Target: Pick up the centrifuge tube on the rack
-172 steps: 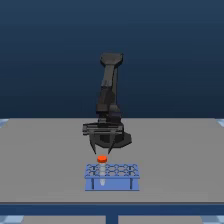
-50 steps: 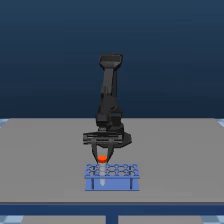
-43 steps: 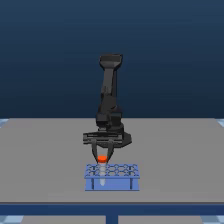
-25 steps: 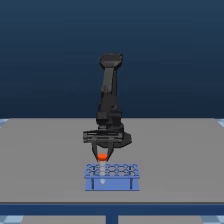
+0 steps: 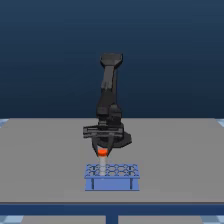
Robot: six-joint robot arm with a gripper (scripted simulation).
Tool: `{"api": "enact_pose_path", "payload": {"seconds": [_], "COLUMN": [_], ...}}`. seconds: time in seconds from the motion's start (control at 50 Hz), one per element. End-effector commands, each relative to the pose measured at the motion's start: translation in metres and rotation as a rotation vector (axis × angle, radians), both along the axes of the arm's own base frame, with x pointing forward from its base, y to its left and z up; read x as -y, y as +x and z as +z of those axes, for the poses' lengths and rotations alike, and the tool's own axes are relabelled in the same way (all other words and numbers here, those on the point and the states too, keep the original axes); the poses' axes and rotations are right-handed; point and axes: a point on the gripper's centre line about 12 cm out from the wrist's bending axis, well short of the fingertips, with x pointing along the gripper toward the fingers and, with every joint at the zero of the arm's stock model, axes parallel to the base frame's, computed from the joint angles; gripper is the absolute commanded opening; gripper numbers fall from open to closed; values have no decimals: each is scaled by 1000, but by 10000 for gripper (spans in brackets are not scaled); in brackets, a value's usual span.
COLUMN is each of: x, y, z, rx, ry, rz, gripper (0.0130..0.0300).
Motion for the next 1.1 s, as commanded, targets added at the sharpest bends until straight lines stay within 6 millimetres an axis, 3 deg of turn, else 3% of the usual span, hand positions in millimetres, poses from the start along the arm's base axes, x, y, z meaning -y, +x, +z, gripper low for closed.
{"api": "enact_pose_path", "payload": {"seconds": [0.02, 1.1], "x": [1, 1], "y": [0, 0], "z": [4, 36], "rx": [-7, -7], "ry": [11, 11], "rz": [-14, -14], "gripper": [130, 130]}}
